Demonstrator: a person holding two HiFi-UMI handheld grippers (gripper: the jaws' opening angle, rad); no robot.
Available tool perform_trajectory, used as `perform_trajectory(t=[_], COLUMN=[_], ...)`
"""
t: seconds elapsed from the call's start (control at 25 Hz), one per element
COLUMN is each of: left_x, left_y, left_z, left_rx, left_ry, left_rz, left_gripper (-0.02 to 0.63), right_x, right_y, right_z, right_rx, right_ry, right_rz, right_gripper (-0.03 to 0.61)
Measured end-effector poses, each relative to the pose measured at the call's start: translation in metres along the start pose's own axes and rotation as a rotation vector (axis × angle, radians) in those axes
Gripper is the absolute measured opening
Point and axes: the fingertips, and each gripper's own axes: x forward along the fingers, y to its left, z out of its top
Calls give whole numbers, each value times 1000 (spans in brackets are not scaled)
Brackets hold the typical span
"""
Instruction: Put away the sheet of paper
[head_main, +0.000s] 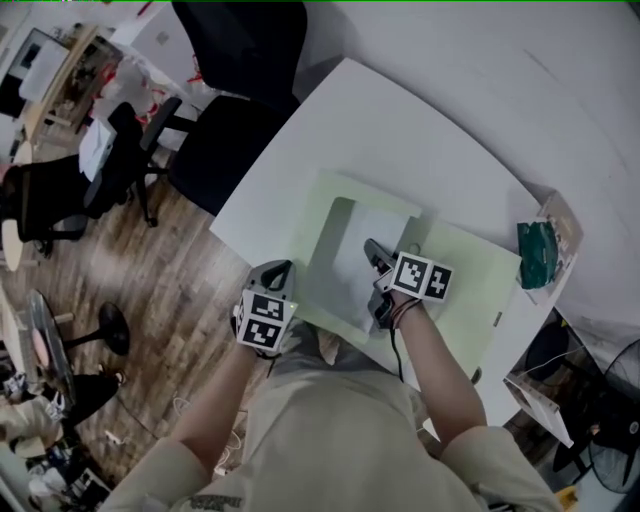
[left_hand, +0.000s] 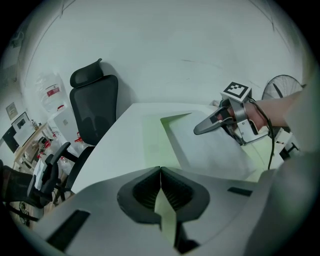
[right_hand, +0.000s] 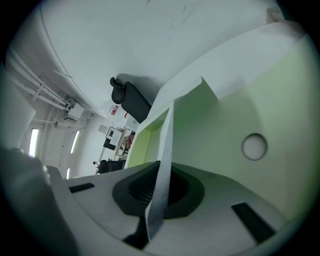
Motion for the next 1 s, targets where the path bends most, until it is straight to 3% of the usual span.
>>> perform_trajectory(t=[0.2,0.4,0.64,0.68,0.8,1.0], left_x=[6,13,15,15,15,10], left_y=[-1,-2,-3,-4,-3,-3], left_z=[3,5,8,8,8,14], left_rx=[-13,96,116,123,147,177], left_ry=[3,28,27,33,43,27], left_rz=[-60,-105,-187,-201,-244,-309], left_gripper=[21,21,21,21,21,21], right_x=[5,12,25,26,21,-8], right_y=[8,9,17,17,16,6], right_z=[-3,-6,-8,-8,-8,-3], right_rx=[-71,-34,-60,-74,-126,-259], right_ry=[3,-4,34,41,51,33], right_rz=[-49,-67,-56,-67,-144,-355], right_gripper=[25,25,25,41,216,335])
